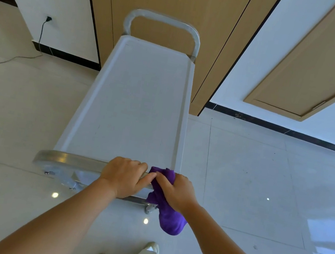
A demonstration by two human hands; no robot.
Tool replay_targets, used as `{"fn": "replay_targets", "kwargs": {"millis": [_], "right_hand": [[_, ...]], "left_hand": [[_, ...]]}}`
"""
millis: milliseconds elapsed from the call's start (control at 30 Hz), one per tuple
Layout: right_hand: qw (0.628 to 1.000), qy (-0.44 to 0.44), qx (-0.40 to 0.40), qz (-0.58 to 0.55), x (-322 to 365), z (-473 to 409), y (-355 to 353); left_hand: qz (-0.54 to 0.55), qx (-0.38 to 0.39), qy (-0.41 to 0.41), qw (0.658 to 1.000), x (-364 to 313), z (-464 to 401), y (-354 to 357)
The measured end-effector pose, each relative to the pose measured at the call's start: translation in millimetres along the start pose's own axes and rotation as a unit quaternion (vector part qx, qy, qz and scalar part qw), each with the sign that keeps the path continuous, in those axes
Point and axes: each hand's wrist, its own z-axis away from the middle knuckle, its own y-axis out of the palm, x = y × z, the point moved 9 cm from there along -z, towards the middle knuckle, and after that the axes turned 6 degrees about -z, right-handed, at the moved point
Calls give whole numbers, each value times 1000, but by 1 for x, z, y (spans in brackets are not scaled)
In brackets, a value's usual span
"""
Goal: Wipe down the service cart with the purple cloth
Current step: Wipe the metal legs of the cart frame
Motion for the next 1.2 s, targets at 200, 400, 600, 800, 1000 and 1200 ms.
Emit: {"fn": "replay_targets", "kwargs": {"millis": [200, 400, 600, 800, 1000, 1200], "right_hand": [[999, 5, -15, -32, 20, -11, 14], [998, 38, -10, -49, 50, -32, 43], [992, 70, -32, -97, 86, -57, 76], [989, 47, -59, -126, 125, -91, 96], [986, 47, -73, -142, 144, -106, 126], [977, 80, -2, -197, 181, -129, 168]], "left_hand": [[-59, 37, -37, 997, 38, -18, -5], [-122, 34, -206, 970, 97, -17, -13], [28, 31, -430, 902, 155, -4, -15], [65, -6, -431, 900, 185, -15, -21], [78, -48, -413, 906, 227, -13, -27], [88, -76, -444, 888, 285, -6, -40]]}}
